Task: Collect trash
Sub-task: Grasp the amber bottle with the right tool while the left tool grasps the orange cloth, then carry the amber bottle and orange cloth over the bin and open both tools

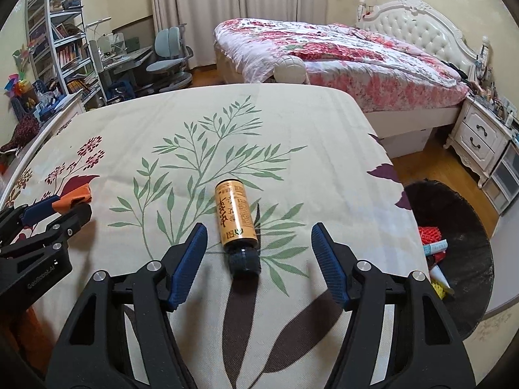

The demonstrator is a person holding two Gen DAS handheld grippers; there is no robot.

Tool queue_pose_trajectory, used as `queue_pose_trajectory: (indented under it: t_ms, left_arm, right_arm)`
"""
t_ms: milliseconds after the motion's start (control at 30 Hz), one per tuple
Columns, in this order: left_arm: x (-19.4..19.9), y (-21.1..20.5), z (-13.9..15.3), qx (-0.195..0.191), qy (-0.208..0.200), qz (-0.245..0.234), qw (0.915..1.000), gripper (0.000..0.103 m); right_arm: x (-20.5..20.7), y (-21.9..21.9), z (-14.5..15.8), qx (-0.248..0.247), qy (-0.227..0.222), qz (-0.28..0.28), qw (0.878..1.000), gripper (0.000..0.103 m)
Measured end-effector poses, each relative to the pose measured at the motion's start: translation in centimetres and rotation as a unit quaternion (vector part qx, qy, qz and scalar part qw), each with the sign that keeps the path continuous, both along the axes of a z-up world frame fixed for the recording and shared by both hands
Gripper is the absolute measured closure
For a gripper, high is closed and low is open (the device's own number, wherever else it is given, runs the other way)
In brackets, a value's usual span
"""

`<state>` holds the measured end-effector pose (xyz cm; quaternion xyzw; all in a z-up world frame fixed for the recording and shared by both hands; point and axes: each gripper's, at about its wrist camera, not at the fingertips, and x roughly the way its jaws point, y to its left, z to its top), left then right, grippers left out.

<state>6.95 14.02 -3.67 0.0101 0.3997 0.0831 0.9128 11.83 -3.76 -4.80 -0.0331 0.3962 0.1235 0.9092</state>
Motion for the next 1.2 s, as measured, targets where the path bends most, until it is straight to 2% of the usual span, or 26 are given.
queue_pose_trajectory:
  t_ms: [100, 200, 333, 700, 1200]
  left_arm:
    - [-0.2, 0.5, -0.1, -0.001, -0.001, 0.004, 1.0, 0.046]
    - [-0.2, 0.8, -0.2, -0.005, 0.0, 0.005, 1.0, 0.046]
    - [-0.3, 1.0, -0.4, -0.01, 0.002, 0.008, 0.9999, 0.046]
    - [-1.2, -0.2, -0.2, -0.016, -0.002, 0.003, 0.9999, 0.046]
    - [-2.9, -5.9, 0.7, -0.003, -0.022, -0.045, 0.9987, 0.046]
  right_arm:
    - [0.5, 0.7, -0.4, 0.0, 0.01, 0.005, 1.0, 0.051]
    - [0.8, 1.4, -0.8, -0.008, 0.02, 0.01, 1.0, 0.07]
    - [0.6, 1.7, -0.9, -0.012, 0.018, 0.01, 1.0, 0.078]
    - [-1.3, 0.4, -0.6, -0.005, 0.012, 0.005, 1.0, 0.079]
    - [-5.3, -4.0, 0.3, 0.013, -0.004, -0.018, 1.0, 0.079]
